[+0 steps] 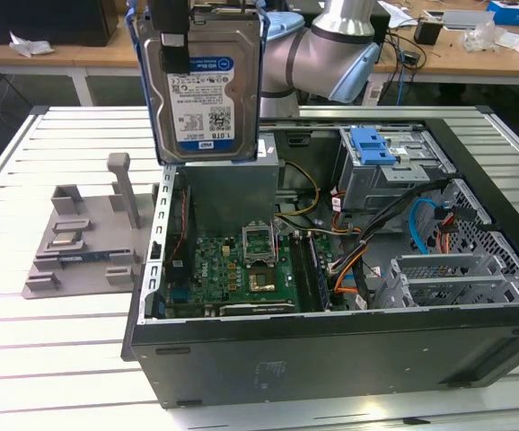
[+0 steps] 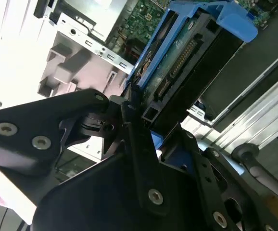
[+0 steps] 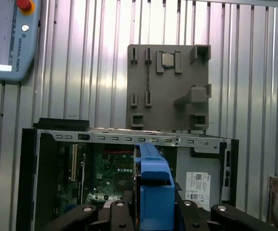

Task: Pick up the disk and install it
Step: 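Pick up the disk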

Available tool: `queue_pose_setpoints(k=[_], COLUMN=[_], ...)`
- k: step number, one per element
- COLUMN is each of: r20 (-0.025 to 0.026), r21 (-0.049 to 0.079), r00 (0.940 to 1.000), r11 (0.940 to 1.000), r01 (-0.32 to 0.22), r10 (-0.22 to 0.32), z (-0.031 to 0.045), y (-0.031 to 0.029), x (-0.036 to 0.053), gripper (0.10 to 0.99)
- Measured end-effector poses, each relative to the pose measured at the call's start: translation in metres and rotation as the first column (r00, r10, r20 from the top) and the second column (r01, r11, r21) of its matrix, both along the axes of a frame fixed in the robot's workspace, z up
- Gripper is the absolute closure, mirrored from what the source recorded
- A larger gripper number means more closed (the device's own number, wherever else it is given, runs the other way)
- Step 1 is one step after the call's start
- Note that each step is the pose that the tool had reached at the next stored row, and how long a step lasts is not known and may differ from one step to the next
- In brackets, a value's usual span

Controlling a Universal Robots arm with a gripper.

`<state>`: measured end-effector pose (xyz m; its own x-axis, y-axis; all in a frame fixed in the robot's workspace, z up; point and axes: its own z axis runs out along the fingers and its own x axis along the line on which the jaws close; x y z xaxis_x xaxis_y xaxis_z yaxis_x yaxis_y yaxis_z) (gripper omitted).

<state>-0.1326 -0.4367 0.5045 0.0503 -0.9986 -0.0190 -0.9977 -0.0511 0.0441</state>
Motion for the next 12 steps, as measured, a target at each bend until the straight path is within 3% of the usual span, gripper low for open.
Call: queue_pose_setpoints(k=[2, 3, 10, 12], r20=[0.0, 0.0, 0.0, 0.0], r21=[0.0, 0.0, 0.0, 0.0], r00=[1.0, 1.0, 1.0, 1.0], r11=[1.0, 1.0, 1.0, 1.0], r01=[0.0, 0.0, 0.0, 0.0], r10=[0.0, 0.0, 0.0, 0.0], z=[0.0, -0.0001, -0.0002, -0.0002], y=[-0.0059, -0.0123, -0.0339, -0.043], x=[0.0002, 0.0005, 0.0016, 0.0021], gripper=[0.718, 0.718, 0.718, 0.718])
